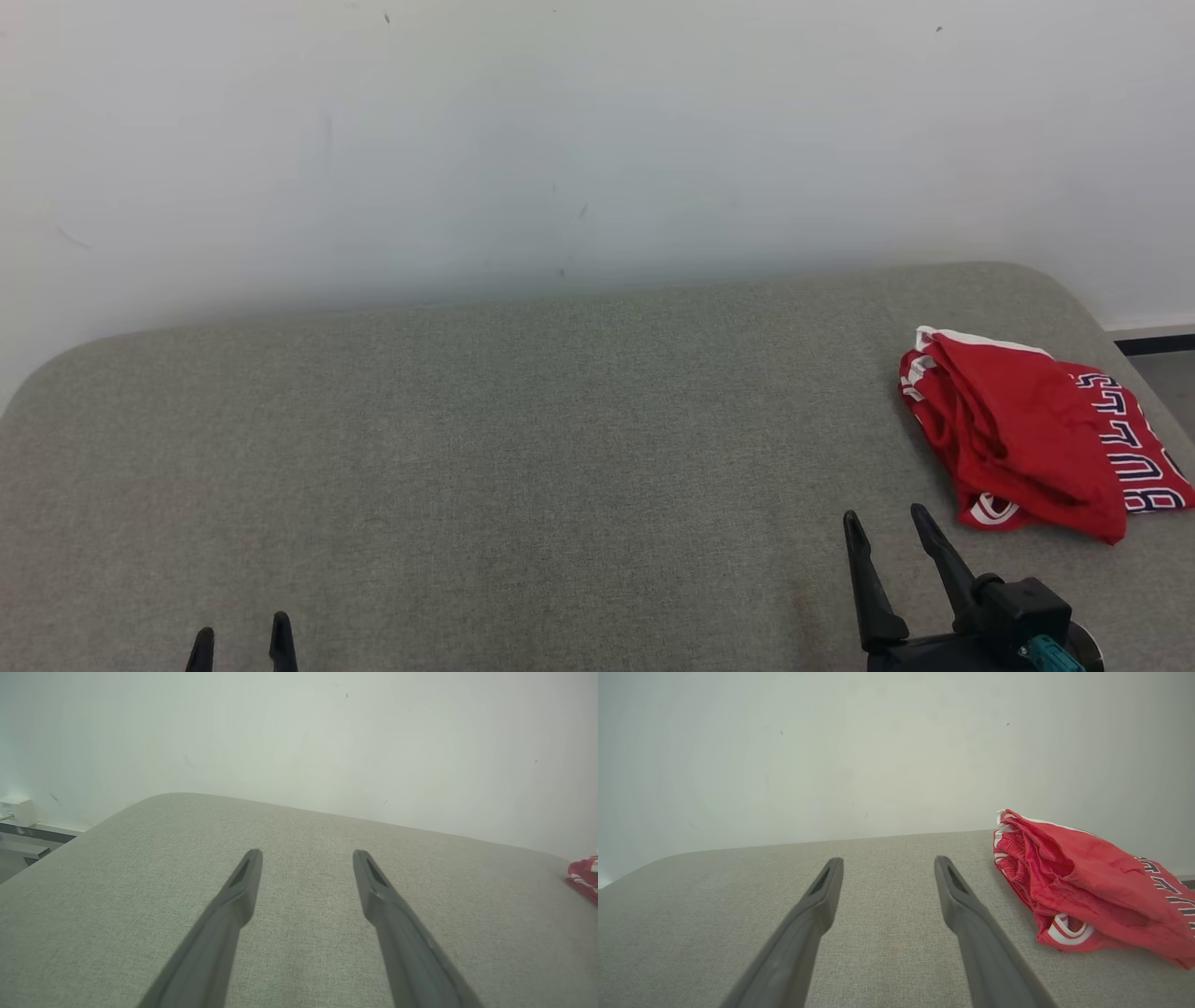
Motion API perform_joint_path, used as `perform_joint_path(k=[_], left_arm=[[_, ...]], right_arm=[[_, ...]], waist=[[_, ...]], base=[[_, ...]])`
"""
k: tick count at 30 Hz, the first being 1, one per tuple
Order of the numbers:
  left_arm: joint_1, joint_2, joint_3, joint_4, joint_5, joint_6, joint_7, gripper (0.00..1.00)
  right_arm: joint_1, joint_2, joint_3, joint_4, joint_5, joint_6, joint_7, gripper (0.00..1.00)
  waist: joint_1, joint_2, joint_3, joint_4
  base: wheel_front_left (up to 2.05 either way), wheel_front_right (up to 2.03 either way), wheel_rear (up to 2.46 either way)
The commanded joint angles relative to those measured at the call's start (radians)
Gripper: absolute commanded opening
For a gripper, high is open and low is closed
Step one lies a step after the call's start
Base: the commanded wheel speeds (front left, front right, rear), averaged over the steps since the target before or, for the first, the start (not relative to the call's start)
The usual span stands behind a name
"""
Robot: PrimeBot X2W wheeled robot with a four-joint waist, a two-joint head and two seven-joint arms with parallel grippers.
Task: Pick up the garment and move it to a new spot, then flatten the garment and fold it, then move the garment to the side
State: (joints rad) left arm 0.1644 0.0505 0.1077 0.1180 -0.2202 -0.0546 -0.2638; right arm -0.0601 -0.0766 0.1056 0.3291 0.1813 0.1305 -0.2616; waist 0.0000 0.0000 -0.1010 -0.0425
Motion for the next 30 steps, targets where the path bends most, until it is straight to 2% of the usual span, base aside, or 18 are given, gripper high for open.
perform_joint_path(k=[1, 21, 22, 26, 30], left_arm=[[-0.006, 0.000, 0.000, -0.002, 0.008, -0.004, 0.000, 1.00], [-0.015, 0.000, -0.002, 0.010, 0.021, -0.024, 0.000, 1.00], [-0.010, 0.000, -0.001, 0.011, 0.008, -0.023, 0.000, 0.00], [0.004, -0.007, -0.001, 0.049, 0.001, -0.025, 0.003, 0.00], [-0.021, -0.006, 0.009, 0.063, -0.075, -0.028, 0.032, 0.00]], right_arm=[[0.013, 0.005, -0.002, -0.006, -0.006, 0.000, -0.004, 1.00], [0.015, 0.017, 0.000, 0.009, 0.005, 0.000, -0.004, 1.00], [0.009, 0.015, 0.000, 0.009, 0.002, 0.000, 0.000, 0.00], [0.033, 0.015, 0.000, 0.042, 0.005, 0.000, 0.007, 0.00], [0.025, 0.016, -0.015, 0.038, 0.085, 0.000, 0.031, 0.00]], waist=[[0.0000, 0.0000, 0.001, 0.001], [0.0000, 0.0000, 0.004, 0.004], [0.0000, 0.0000, 0.004, 0.004], [0.0001, 0.0000, 0.004, 0.005], [0.0001, 0.0000, 0.007, 0.006]], base=[[0.00, 0.00, 0.00], [0.00, 0.00, 0.00], [0.00, 0.00, 0.00], [0.00, 0.00, 0.00], [0.00, 0.00, 0.00]])
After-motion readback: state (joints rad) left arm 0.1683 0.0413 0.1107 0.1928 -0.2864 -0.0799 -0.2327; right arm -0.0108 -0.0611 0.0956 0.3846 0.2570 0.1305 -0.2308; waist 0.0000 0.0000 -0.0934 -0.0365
